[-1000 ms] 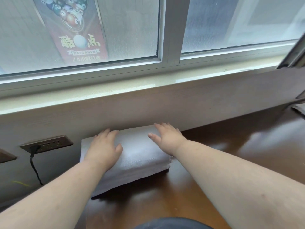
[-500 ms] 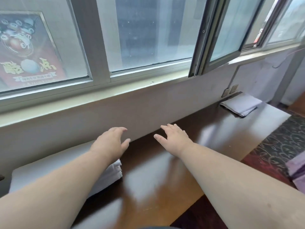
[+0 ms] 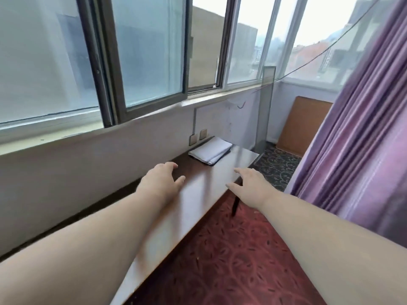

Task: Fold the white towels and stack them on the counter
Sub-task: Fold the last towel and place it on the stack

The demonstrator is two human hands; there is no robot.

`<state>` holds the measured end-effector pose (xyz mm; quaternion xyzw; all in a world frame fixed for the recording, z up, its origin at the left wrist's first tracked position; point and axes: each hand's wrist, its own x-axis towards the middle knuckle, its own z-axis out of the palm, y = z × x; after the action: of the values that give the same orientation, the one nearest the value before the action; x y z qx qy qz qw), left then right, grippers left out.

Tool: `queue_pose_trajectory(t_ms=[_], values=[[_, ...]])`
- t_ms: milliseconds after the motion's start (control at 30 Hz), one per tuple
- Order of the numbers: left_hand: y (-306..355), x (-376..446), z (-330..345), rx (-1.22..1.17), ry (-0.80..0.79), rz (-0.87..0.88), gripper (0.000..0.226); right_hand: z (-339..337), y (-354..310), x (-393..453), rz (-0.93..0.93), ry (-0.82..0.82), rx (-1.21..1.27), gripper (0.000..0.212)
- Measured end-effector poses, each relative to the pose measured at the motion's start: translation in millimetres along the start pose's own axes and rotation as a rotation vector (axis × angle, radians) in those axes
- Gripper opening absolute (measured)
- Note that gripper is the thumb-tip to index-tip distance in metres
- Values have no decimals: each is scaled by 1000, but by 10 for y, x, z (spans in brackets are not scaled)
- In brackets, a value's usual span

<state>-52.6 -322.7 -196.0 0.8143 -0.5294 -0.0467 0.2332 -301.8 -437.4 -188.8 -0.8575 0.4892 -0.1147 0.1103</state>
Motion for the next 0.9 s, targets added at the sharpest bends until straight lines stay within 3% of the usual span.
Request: queue_pose_trajectory(t_ms=[267,567,900], values=[[1154,481,807,18,-25,109,54,-387,1295,261,104,62,19,67],[1200,1891,1530,64,-79,-2,56,-183,1840,1440,61,8,-20,69],[1218,3595,2141,98,-95,1,56,40,2379,3088,112,-20,-22,69]])
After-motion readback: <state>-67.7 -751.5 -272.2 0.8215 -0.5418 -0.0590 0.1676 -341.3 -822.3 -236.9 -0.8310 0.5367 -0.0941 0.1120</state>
